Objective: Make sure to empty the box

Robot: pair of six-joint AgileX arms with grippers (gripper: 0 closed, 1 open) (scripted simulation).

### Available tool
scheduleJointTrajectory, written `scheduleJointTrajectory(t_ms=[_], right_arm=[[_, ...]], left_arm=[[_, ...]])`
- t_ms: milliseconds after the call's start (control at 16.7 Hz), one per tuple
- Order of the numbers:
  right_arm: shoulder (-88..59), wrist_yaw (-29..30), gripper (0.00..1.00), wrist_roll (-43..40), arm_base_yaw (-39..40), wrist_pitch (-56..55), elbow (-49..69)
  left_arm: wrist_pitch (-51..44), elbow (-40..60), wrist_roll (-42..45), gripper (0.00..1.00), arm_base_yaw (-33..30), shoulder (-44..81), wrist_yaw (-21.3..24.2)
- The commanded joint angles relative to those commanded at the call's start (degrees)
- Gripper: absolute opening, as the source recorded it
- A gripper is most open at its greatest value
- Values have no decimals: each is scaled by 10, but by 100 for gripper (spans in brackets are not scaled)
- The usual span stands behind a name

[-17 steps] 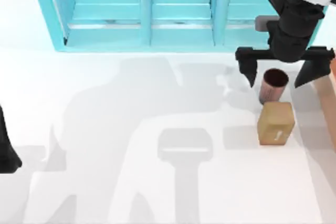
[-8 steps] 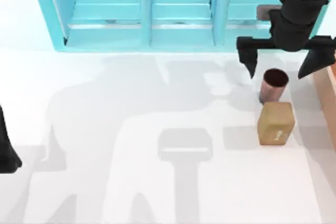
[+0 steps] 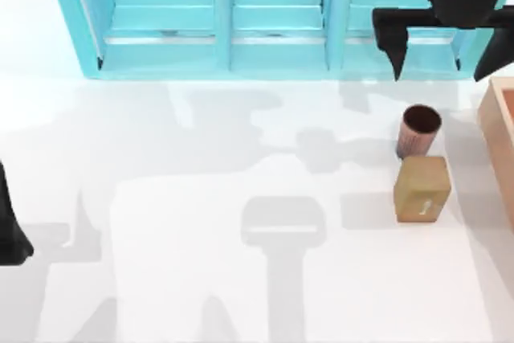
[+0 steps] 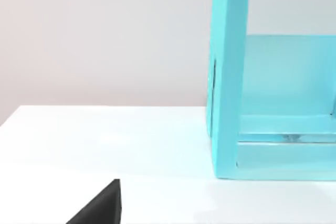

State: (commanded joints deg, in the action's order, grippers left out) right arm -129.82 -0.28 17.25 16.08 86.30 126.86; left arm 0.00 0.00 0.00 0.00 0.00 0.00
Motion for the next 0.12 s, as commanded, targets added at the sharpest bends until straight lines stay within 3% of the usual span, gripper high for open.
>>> scheduleJointTrajectory(t_ms=[120], right_arm=[[0,0,100,0,0,10,10]], left_arm=[[0,0,0,100,0,0,0]])
